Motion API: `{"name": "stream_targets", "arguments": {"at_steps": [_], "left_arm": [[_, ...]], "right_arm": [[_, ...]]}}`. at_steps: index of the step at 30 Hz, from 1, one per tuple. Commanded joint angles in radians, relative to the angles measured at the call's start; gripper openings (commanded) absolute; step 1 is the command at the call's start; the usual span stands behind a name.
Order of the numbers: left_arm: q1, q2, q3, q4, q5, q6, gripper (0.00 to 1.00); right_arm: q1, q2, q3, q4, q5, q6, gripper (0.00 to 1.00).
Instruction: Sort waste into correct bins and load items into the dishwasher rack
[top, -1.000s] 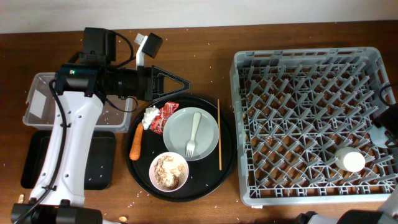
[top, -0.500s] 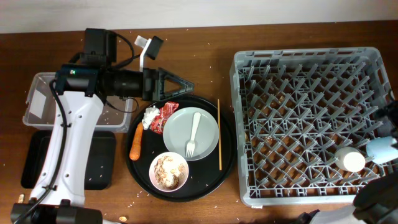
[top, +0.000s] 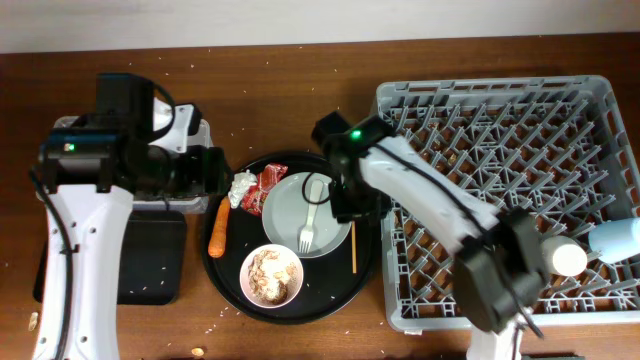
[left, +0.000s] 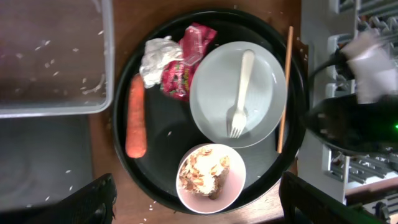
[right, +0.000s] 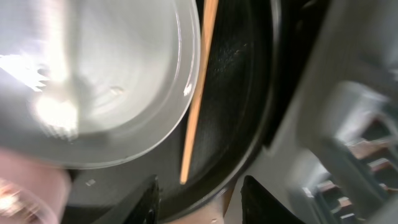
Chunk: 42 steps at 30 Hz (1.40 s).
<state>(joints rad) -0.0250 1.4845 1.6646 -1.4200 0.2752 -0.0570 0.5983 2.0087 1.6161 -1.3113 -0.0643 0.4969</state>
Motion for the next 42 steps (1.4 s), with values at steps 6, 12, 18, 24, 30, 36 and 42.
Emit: {"name": "stream_targets", "arguments": {"at_steps": [6, 12, 18, 24, 30, 36, 42], "left_arm": [[0.031, -0.026, 0.003, -0.005, -0.019, -0.009, 0.84], [0.031, -0.026, 0.003, -0.006, -0.018, -0.009, 0.84], [0.031, -0.026, 0.003, -0.007, -0.018, -0.01, 0.84], [0.03, -0.026, 0.003, -0.006, -0.018, -0.01, 0.99], [0.03, -0.026, 0.003, -0.006, -0.018, -0.01, 0.99], [0.03, -0.026, 0.003, -0.006, -0.018, -0.01, 0.99], [0.03, -0.026, 0.003, -0.006, -0.018, -0.01, 0.99]], "right_arm": [[0.051, 0.088, -0.204, 0.154, -0.003, 0.009, 0.35], [0.049, -0.035, -0.177, 0.121, 0.104, 0.005, 0.04], [-0.049, -0.34, -0.036, -0.018, 0.216, 0.005, 0.04], [-0.246, -0.366, -0.248, 0.094, 0.14, -0.182, 0.04], [-0.103, -0.381, -0.256, 0.161, 0.074, -0.181, 0.57], [0.131, -0.23, -0.259, 0.537, 0.054, 0.114, 0.52], [0.181, -0.019, -0.259, 0.583, -0.057, 0.27, 0.57]]}}
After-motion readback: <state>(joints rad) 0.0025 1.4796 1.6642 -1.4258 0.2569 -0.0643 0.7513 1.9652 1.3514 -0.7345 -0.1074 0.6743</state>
